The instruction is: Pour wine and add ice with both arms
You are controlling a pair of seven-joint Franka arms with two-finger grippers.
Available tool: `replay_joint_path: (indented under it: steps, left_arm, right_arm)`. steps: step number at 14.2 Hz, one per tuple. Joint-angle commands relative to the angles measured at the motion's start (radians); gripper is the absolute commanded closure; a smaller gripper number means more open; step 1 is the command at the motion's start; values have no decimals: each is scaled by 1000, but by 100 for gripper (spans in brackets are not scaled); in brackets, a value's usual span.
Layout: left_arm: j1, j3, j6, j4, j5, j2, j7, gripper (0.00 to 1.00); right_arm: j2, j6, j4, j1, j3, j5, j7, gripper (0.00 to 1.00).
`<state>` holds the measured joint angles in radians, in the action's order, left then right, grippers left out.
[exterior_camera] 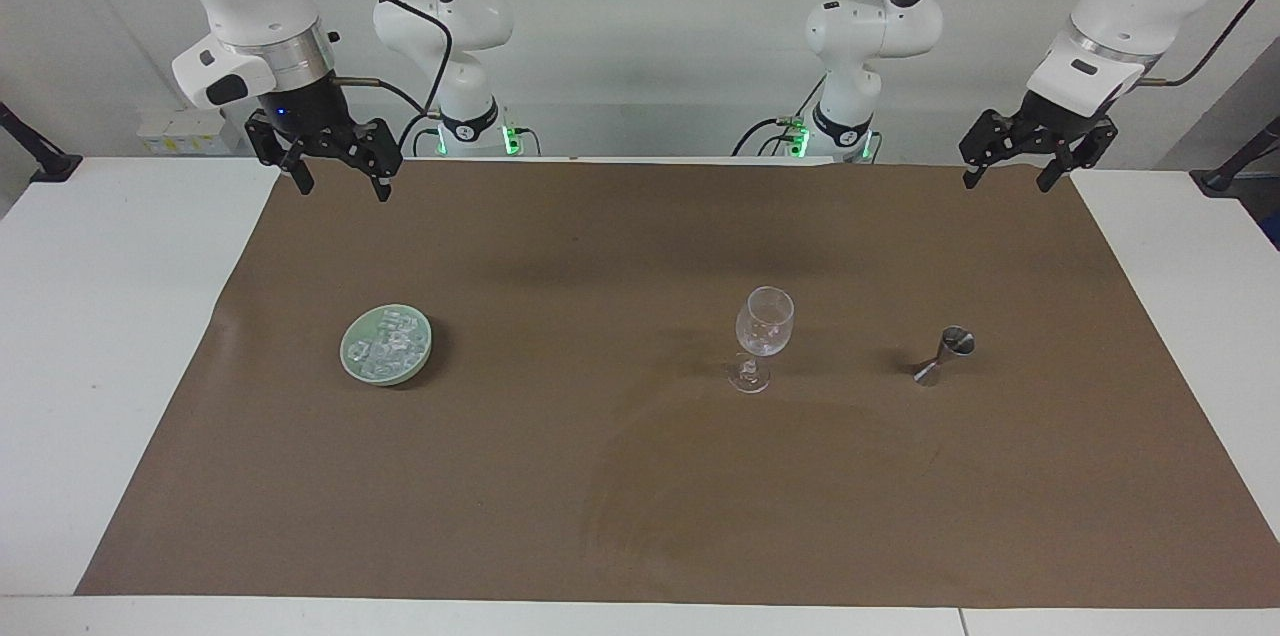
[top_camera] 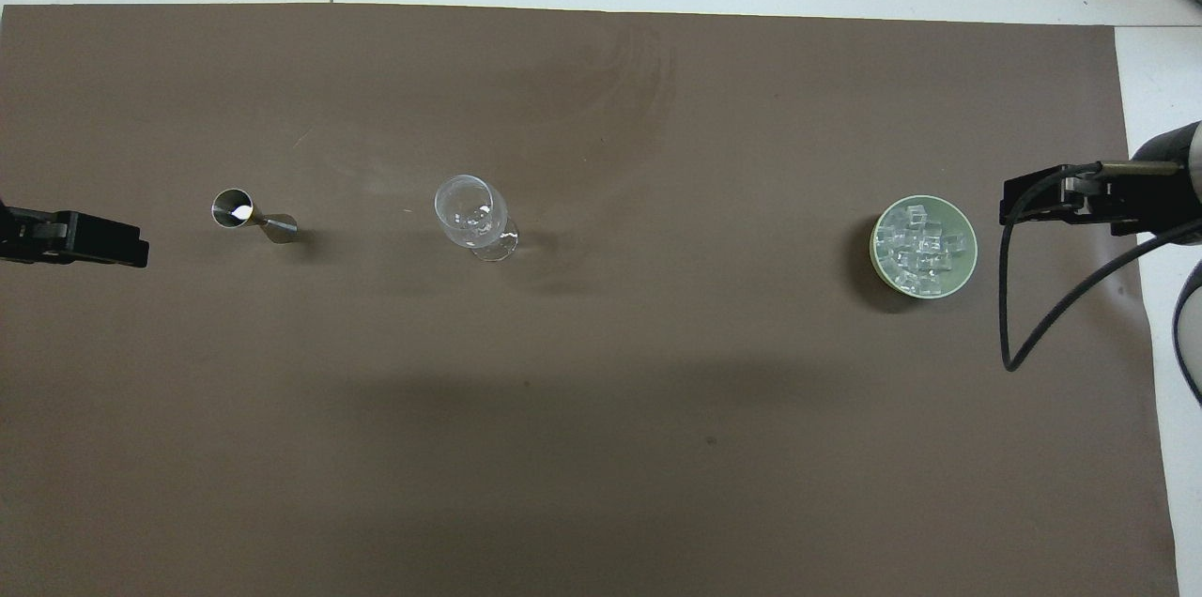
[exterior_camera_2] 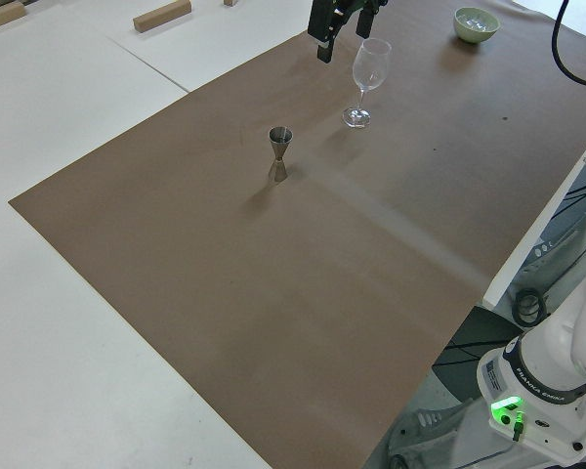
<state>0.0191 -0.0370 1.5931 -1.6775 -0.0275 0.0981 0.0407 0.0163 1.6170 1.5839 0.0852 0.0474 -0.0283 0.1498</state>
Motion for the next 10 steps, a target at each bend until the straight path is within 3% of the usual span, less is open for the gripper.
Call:
replay_joint_path:
  steps: [1,10]
  left_arm:
    - [10,3,-5,1,1,15,5,0]
    - [10,3,-1,-2,-2,17,4,0]
  right_arm:
    - [24,24,33,-12,-3,5,-19,0]
    - [24,24,31,-12,-3,5,-16,0]
